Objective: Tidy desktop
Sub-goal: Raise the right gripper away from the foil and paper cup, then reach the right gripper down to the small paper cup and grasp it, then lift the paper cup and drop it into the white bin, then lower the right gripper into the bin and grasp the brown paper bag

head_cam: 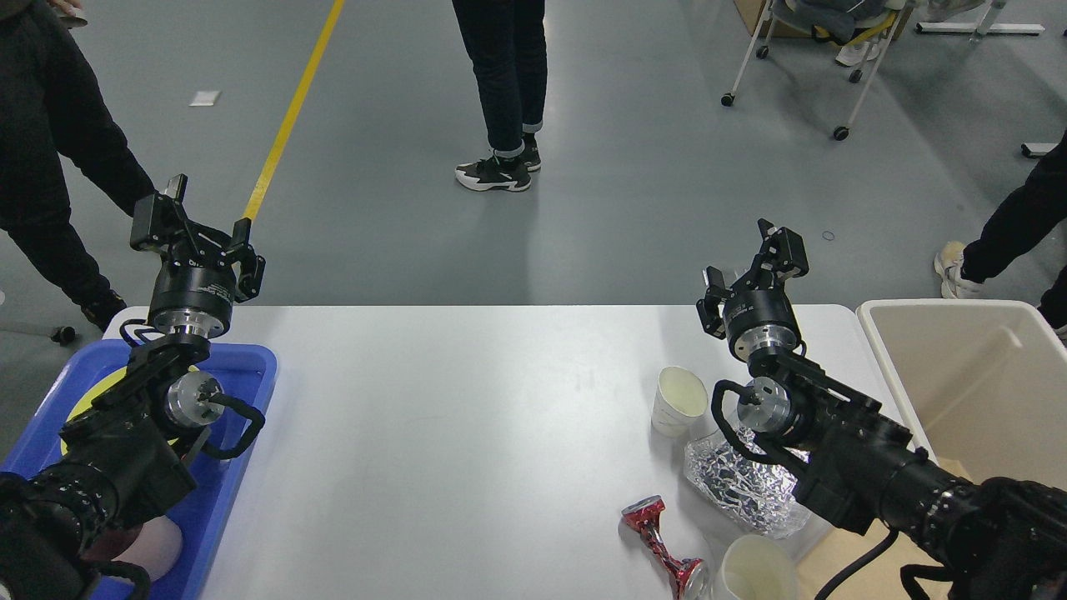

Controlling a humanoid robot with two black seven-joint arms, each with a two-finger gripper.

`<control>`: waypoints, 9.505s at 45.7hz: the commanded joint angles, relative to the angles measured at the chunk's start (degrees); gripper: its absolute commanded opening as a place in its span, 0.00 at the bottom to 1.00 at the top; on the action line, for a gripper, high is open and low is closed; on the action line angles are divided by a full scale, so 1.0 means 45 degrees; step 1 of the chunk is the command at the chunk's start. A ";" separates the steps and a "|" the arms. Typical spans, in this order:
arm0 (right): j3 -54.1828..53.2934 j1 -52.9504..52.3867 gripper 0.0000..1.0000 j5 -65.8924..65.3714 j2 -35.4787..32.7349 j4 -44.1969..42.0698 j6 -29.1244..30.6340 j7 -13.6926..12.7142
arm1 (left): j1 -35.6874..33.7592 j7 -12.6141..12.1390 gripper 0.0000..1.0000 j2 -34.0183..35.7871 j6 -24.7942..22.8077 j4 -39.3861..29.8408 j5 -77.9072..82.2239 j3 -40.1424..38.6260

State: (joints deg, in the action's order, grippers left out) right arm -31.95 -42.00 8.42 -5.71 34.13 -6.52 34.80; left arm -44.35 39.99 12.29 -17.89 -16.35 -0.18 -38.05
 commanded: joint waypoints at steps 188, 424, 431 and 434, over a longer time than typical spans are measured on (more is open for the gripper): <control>2.1162 -0.8088 1.00 -0.1423 0.0310 0.2573 0.5081 -0.6465 | 0.0012 0.0020 0.96 -0.0017 -0.0028 0.0000 0.0000 -0.0020; 2.4073 -0.8479 1.00 -0.0407 -0.8029 0.5796 1.1214 -0.6601 | 0.0012 0.0020 0.96 -0.0017 -0.0028 0.0000 0.0000 -0.0020; 2.3117 -0.7269 1.00 -0.0407 -0.7970 0.5170 1.1214 -0.6601 | 0.0012 0.0020 0.96 -0.0017 -0.0028 0.0000 0.0000 -0.0020; 2.2726 -0.6800 1.00 -0.0407 -0.7970 0.4936 1.1214 -0.6601 | 0.0012 0.0020 0.96 -0.0017 -0.0028 0.0000 0.0000 -0.0020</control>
State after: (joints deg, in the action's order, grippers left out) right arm 73.30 -76.28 6.58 -41.67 58.05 43.95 5.10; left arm -44.30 40.08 12.20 -18.02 -16.35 -0.17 -38.14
